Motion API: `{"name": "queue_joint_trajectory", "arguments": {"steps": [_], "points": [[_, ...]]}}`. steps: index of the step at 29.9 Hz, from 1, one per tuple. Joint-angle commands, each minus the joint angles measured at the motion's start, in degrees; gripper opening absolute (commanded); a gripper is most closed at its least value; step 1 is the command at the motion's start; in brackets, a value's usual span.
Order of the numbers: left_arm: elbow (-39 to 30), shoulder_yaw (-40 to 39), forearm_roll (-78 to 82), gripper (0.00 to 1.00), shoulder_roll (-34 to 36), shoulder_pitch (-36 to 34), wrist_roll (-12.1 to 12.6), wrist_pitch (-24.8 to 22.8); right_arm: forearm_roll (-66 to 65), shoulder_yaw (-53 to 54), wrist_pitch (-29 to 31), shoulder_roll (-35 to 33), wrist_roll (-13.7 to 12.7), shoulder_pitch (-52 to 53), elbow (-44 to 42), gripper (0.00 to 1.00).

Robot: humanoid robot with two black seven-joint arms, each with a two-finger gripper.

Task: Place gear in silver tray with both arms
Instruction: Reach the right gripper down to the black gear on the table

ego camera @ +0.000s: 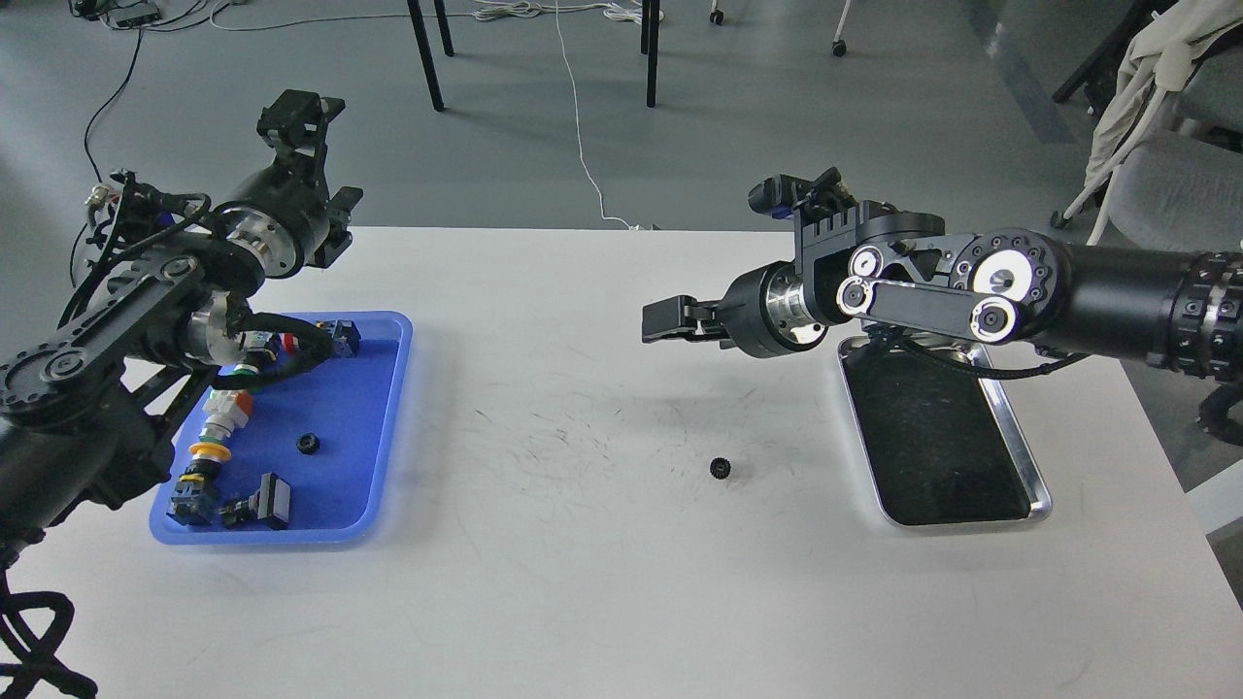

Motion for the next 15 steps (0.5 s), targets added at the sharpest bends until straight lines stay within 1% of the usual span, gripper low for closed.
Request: {"name": "queue_joint_trajectory", "arguments": {"steps": [1,3,6,11,13,15], "points": [[0.0,0.0,0.1,0.99,0.0,0.0,-1.0,0.0,0.2,-5.6,0.1,2.8,-0.3,1.1,-0.2,0.99],[0.0,0.0,0.1,0.99,-0.1,0.0,-1.1,0.0,0.5,-6.3,0.1,4.3,-0.3,1.2,-0.1,0.99],[0.0,0.0,0.1,0.99,-0.3,0.1,-2.1,0.0,0.6,-7.4,0.4,6.0,-0.3,0.8,-0.2,0.99],[0.0,0.0,0.1,0.99,-0.4,0.5,-2.8,0.0,3.0,-12.4,0.8,10.3,-0.5,0.6,-0.3,0.98],[0.0,0.0,0.1,0.99,-0.4,0.7,-2.8,0.1,5.1,-14.5,0.8,10.5,-1.5,0.7,-0.4,0.98],[0.0,0.0,0.1,0.99,-0.4,0.8,-2.8,0.1,6.3,-15.2,1.1,10.5,-3.3,0.7,-0.5,0.98]]}}
